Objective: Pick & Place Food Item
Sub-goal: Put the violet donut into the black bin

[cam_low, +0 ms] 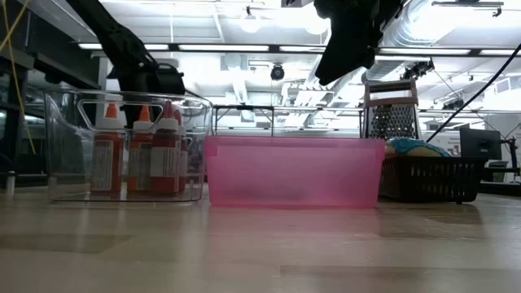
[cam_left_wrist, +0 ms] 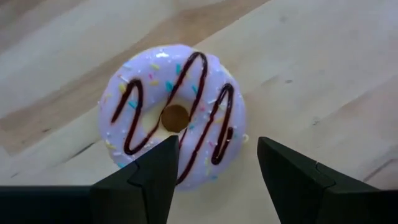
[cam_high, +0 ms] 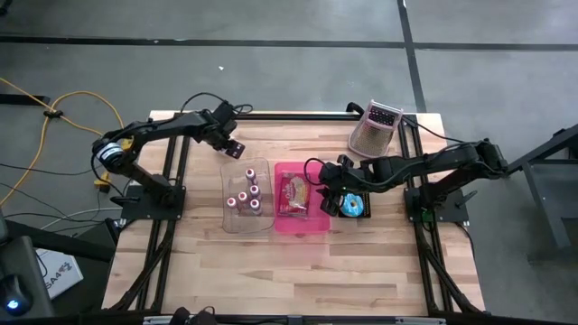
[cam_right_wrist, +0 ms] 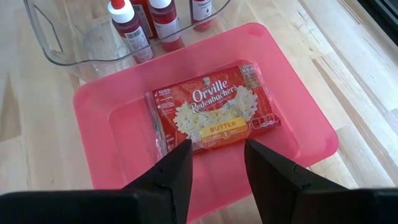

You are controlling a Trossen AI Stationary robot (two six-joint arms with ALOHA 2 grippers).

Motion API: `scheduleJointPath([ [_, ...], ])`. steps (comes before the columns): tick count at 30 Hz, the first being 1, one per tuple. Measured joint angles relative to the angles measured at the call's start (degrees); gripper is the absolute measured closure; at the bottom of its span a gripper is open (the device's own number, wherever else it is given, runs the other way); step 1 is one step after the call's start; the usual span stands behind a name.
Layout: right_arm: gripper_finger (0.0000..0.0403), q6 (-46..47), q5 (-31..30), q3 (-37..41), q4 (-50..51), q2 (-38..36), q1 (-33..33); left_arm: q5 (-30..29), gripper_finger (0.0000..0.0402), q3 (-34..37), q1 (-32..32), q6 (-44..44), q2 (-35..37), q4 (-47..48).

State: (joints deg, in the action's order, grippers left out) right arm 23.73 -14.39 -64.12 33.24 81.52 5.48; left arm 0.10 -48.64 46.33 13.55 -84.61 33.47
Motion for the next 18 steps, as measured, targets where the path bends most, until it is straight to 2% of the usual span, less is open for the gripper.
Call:
scheduleJointPath([
  [7, 0.0269, 0.0, 0.0, 0.0, 0.0, 0.0, 0.0, -3.9, 0.0189, 0.0, 0.0, -1.3, -1.8, -1.9],
  [18, 0.0269, 0.0, 0.0, 0.0, 0.0, 0.0, 0.0, -3.0, 0.0189, 0.0, 0.0, -3.8, -1.8, -4.2],
])
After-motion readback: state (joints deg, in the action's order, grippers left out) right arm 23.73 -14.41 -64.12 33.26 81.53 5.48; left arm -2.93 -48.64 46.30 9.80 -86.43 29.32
